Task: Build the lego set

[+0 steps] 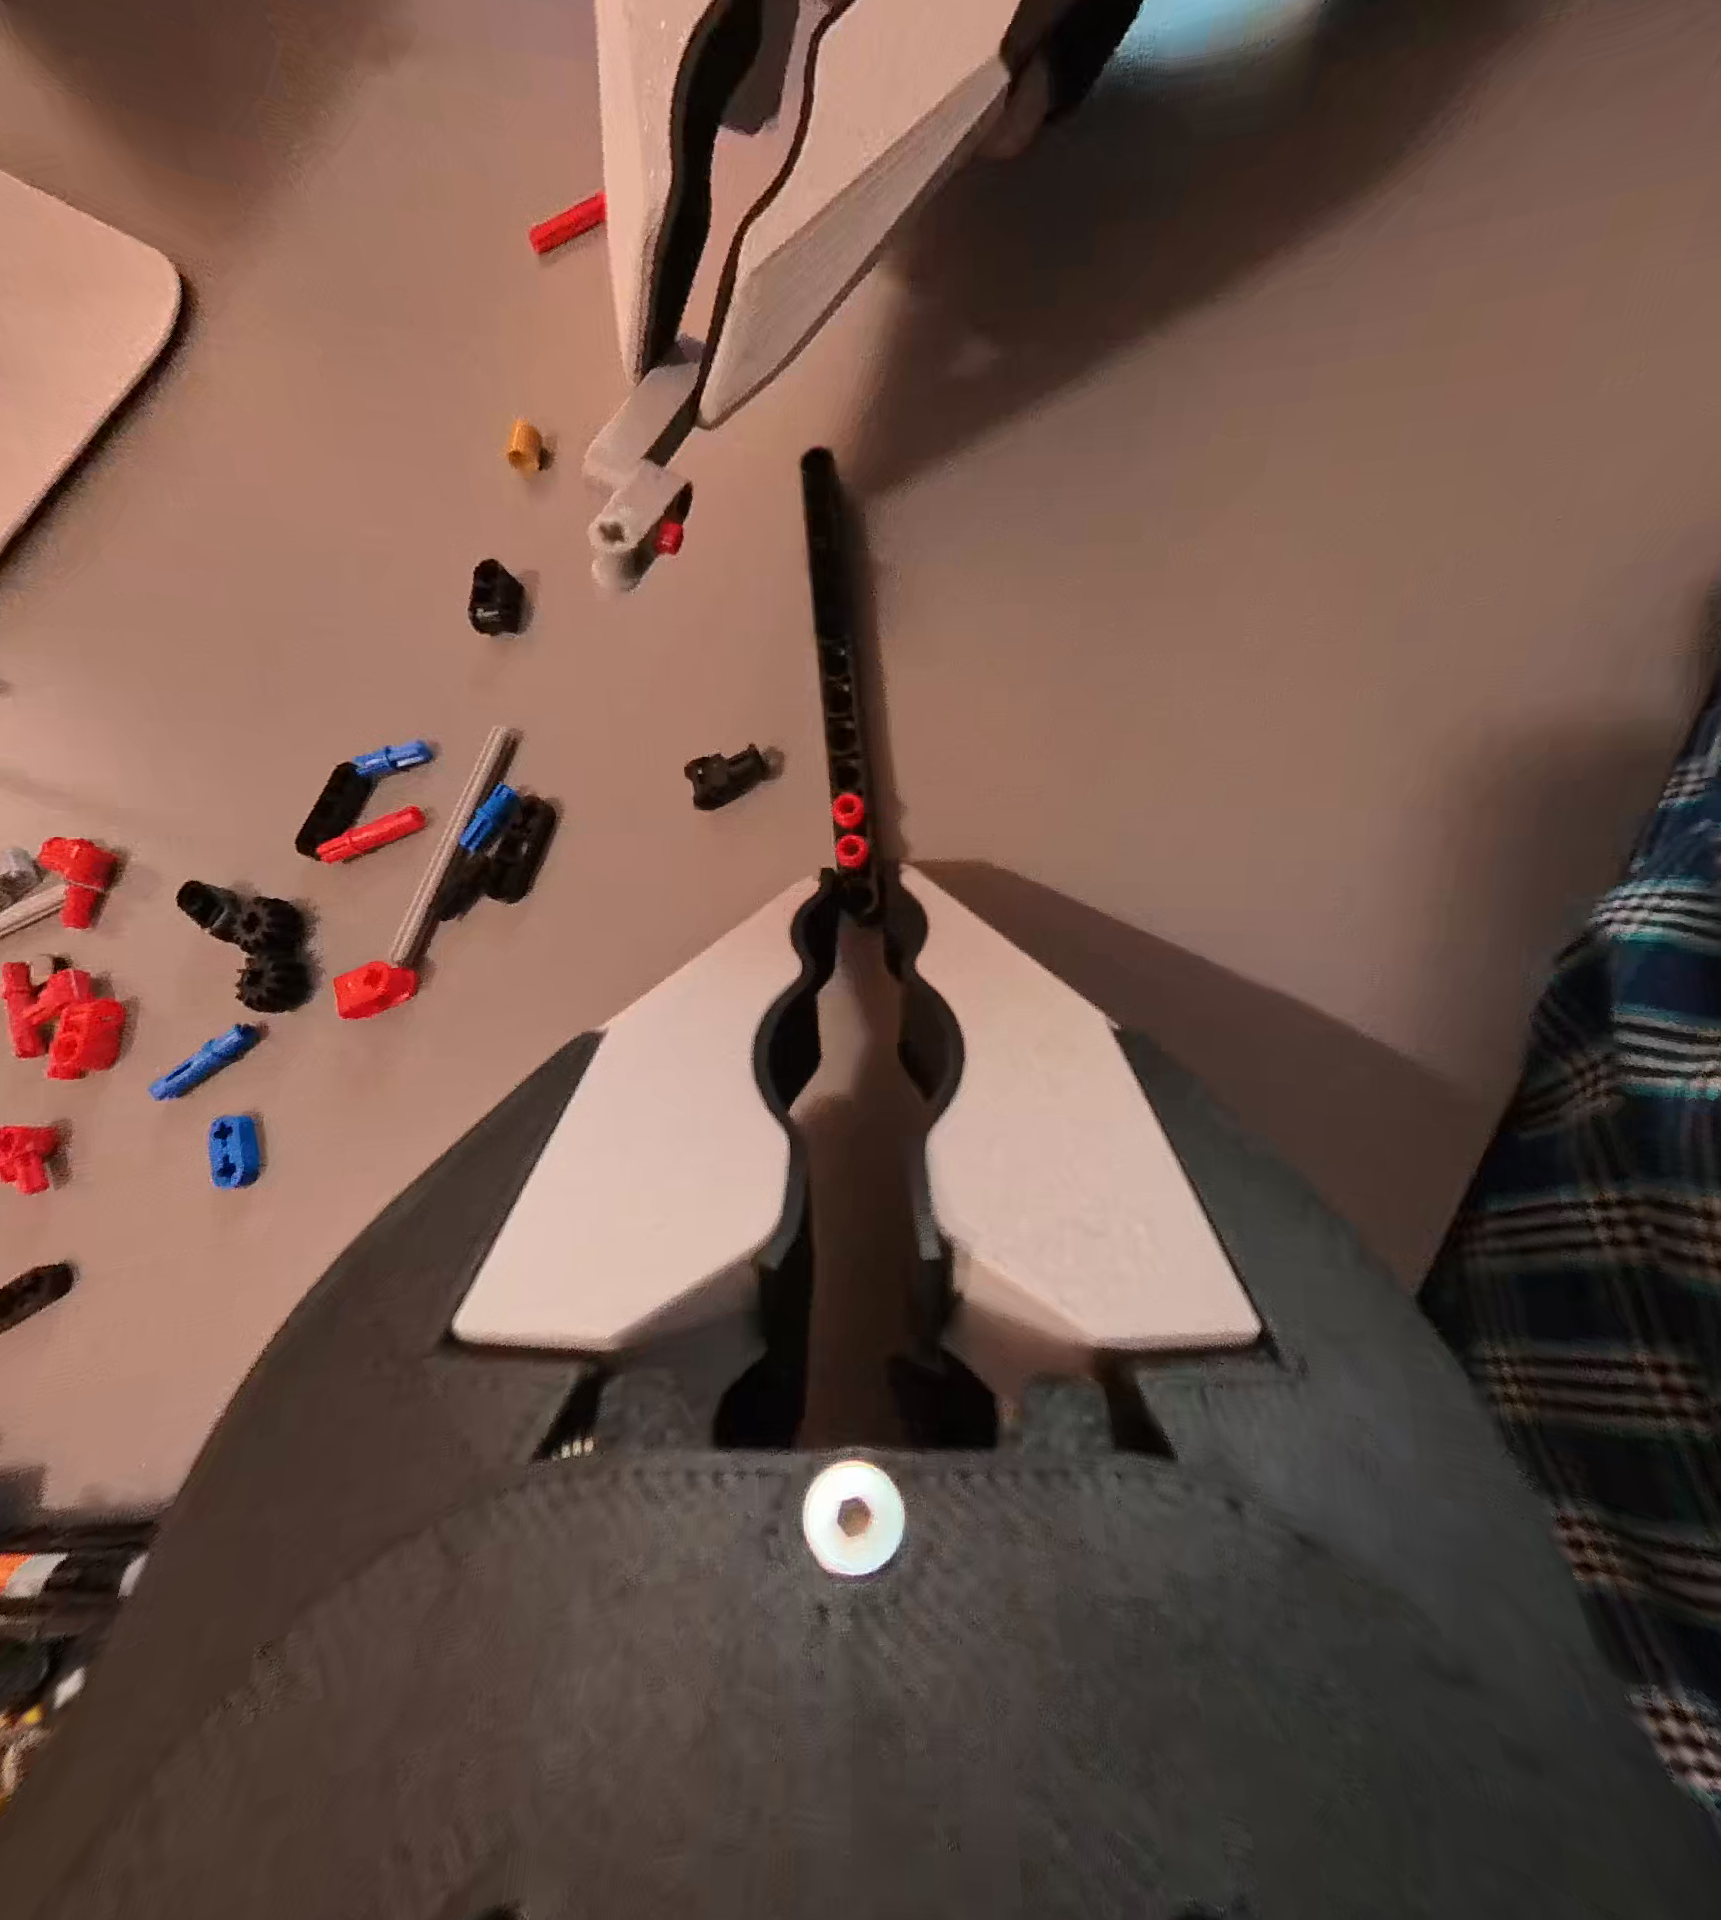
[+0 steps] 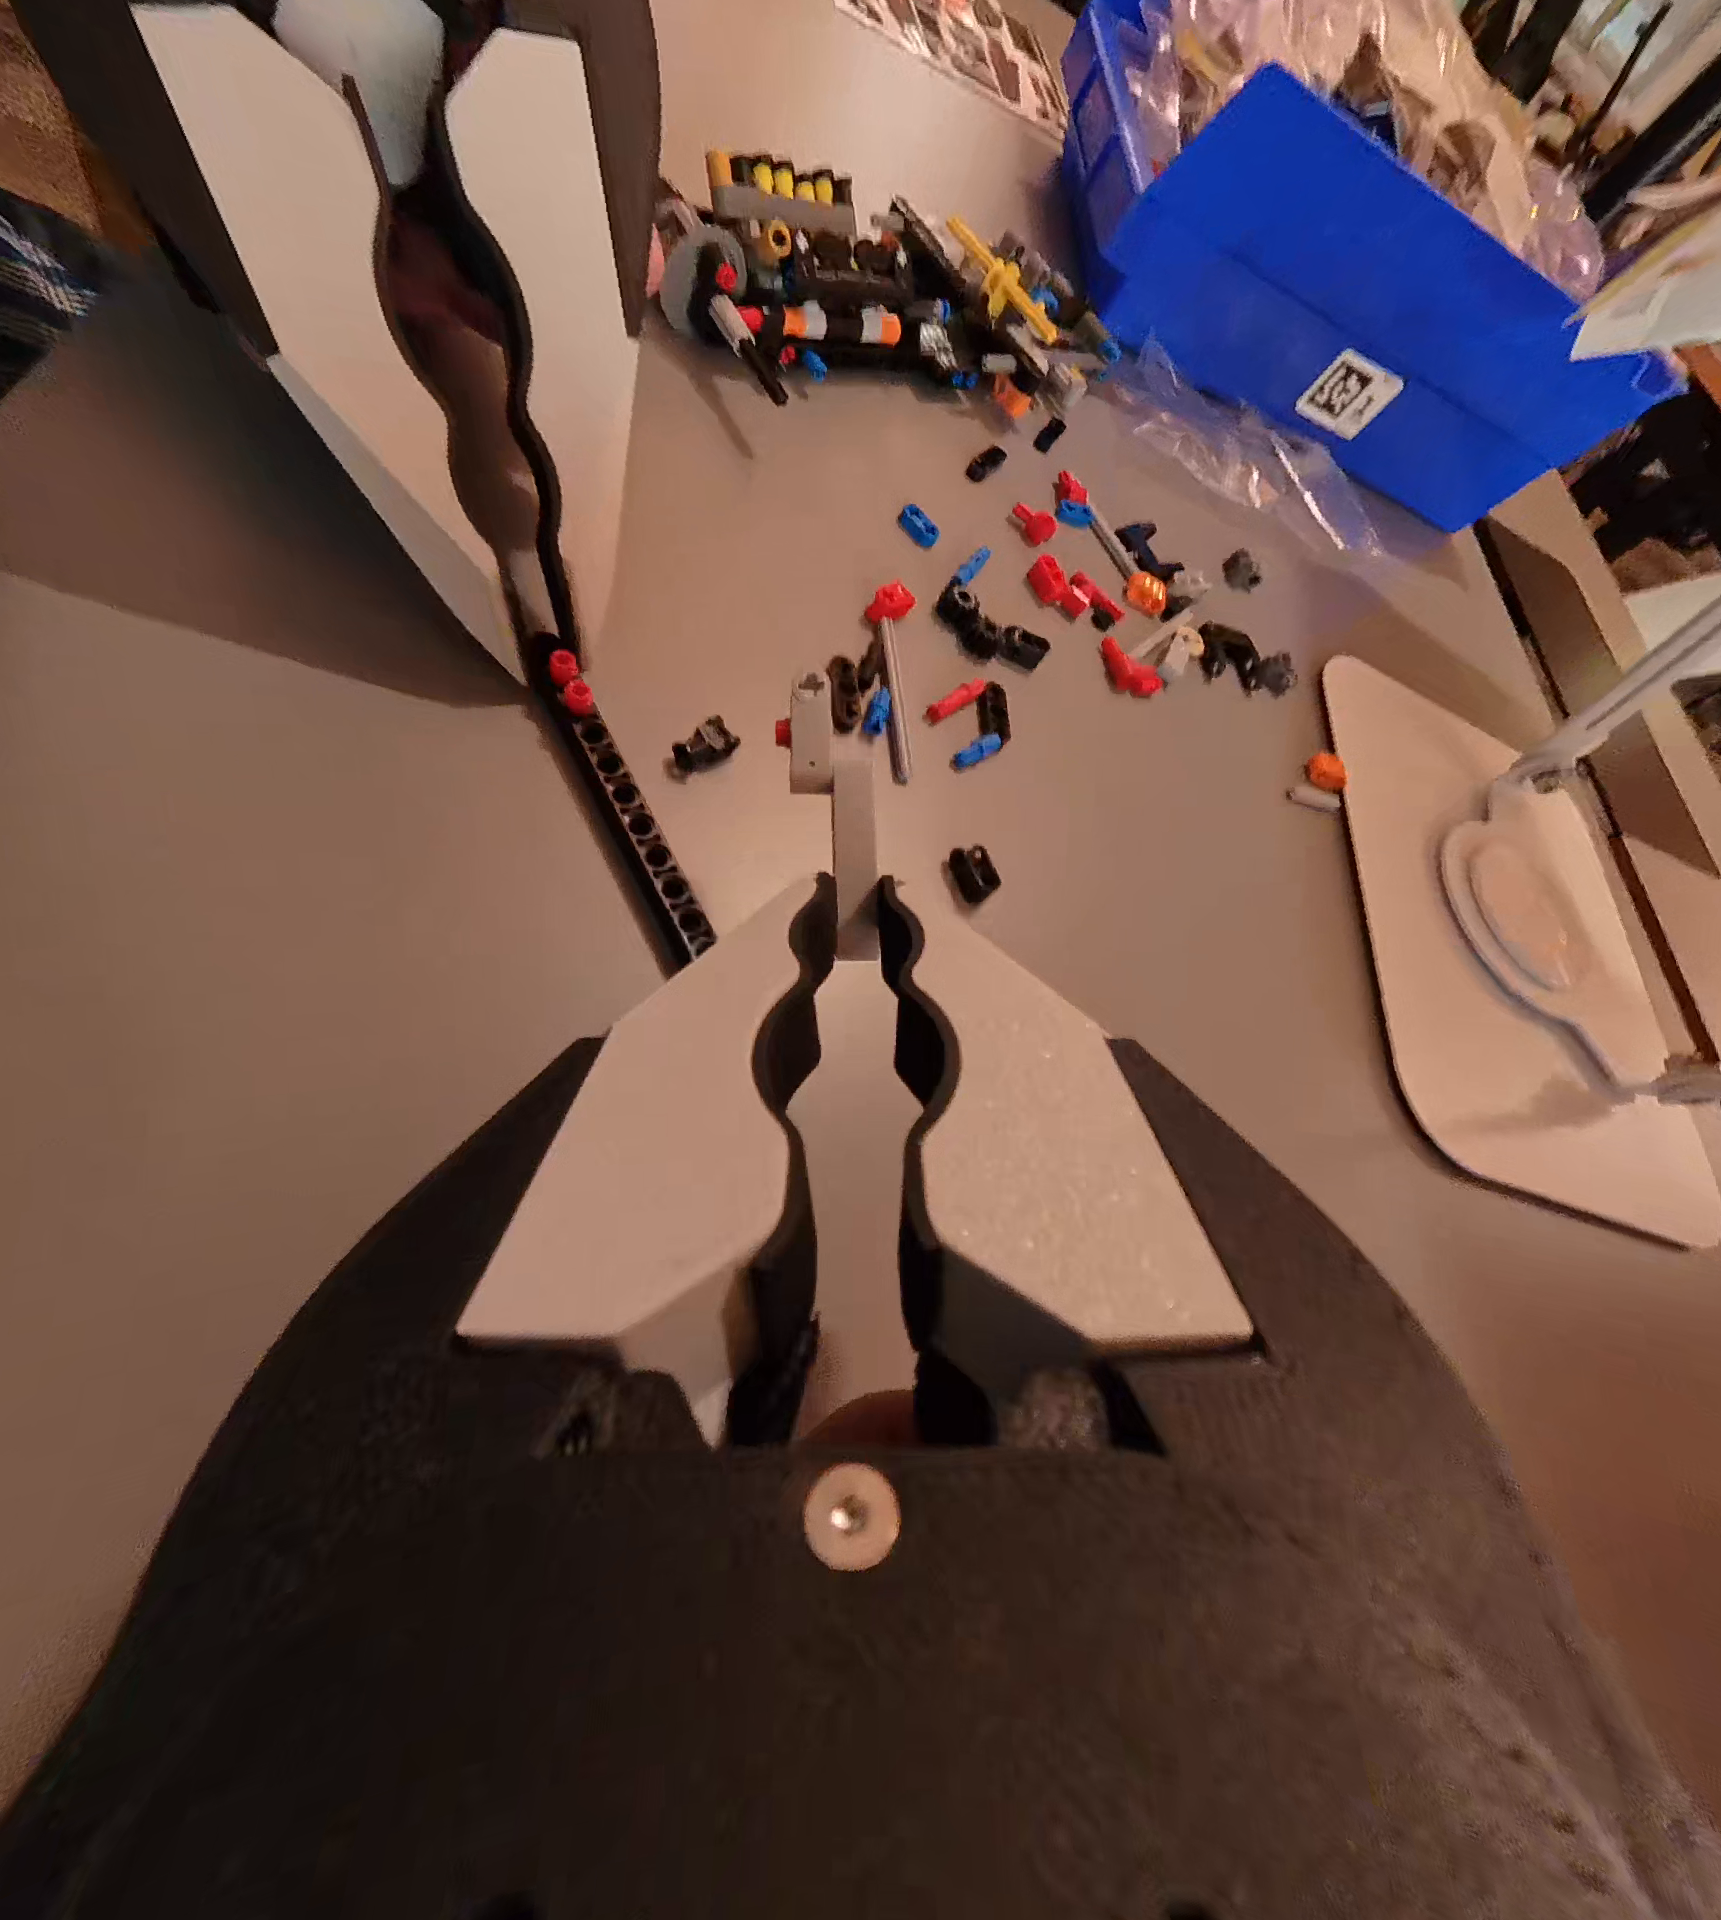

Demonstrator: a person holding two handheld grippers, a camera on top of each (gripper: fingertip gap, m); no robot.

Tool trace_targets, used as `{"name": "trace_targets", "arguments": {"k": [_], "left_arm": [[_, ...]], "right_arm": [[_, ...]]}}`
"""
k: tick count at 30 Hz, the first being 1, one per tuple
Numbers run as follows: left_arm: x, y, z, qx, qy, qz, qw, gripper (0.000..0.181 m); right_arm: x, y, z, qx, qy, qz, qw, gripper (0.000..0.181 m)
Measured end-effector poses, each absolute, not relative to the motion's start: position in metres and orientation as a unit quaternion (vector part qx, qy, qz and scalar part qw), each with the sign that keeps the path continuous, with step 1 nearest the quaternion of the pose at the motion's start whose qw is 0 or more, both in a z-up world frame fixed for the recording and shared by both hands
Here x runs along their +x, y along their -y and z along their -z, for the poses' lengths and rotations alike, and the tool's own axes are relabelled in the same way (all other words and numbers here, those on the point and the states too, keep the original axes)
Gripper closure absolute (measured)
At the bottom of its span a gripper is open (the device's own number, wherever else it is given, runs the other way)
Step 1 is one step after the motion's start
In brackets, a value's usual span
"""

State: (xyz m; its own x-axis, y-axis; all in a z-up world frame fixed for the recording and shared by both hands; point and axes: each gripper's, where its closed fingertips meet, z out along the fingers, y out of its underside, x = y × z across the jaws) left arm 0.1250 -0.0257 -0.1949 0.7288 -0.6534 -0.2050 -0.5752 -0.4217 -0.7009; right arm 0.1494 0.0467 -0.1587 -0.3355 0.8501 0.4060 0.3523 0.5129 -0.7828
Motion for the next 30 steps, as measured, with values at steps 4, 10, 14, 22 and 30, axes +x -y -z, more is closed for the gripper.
{"name": "trace_targets", "arguments": {"k": [4, 10, 14, 22, 30], "left_arm": [[0.127, 0.025, 0.195, -0.851, -0.351, 0.073, 0.384, 0.175], [0.129, 0.027, 0.191, -0.869, -0.301, 0.156, 0.36, 0.175], [0.131, 0.024, 0.185, -0.872, -0.264, 0.212, 0.352, 0.176], [0.137, 0.022, 0.175, -0.864, -0.221, 0.295, 0.344, 0.176], [0.147, 0.015, 0.16, -0.84, -0.175, 0.374, 0.352, 0.176]], "right_arm": [[0.156, -0.061, 0.181, -0.444, 0.77, -0.265, 0.373, 0.17], [0.156, -0.07, 0.188, -0.484, 0.761, -0.249, 0.355, 0.151], [0.158, -0.066, 0.174, -0.45, 0.762, -0.265, 0.383, 0.162], [0.166, -0.011, 0.161, -0.329, 0.806, -0.326, 0.369, 0.151], [0.158, -0.022, 0.162, -0.292, 0.812, -0.223, 0.452, 0.168]]}}
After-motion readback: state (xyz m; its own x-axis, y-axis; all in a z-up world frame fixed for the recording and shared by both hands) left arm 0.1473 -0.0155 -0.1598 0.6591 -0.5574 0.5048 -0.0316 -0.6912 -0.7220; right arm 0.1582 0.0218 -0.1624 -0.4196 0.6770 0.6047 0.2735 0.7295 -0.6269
